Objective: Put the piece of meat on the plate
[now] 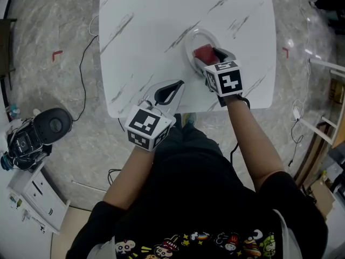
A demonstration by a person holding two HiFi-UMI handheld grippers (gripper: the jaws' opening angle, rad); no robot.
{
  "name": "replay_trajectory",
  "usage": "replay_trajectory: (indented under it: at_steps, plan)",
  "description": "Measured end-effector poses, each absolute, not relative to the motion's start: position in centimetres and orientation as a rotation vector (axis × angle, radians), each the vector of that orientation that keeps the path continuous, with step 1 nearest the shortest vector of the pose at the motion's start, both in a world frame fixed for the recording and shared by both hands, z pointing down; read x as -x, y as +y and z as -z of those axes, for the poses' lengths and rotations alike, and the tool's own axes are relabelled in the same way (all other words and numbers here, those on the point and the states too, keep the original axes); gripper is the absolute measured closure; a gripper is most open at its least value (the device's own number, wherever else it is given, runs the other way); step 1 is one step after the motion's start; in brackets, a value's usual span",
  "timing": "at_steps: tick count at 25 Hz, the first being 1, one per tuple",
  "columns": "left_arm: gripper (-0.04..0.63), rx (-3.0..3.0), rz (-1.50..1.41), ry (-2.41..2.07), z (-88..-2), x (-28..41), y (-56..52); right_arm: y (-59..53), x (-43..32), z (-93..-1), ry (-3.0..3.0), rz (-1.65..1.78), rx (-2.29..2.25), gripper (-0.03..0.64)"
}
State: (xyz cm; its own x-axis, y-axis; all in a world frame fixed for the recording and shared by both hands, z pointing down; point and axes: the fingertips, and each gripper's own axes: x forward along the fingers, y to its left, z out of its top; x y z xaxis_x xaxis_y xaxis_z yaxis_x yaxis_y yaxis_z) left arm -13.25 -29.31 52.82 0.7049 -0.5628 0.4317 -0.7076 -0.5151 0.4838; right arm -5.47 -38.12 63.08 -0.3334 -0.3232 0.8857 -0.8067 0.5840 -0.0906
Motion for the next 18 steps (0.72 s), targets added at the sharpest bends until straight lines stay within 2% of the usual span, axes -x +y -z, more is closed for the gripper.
replay_trajectory:
  at_steps: [9, 12, 18]
  plan:
    - [0.595, -2.265, -0.301, -0.959, -52.4, 13.0, -29.5, -38.2, 5.6, -62.7, -1.931, -0.653, -0.923, 0.29]
    - [0.595, -2.271, -0.314, -0.963, -52.3, 13.2, -29.7, -38.3, 5.3, -61.9, -1.955, -0.663, -0.972, 0.308]
    - [0.595, -2.297, -0.346, -0.965, -51.3, 13.2, -30.4, -38.4, 4.0, -58.6, -2.046, -0.711, -1.115, 0.453]
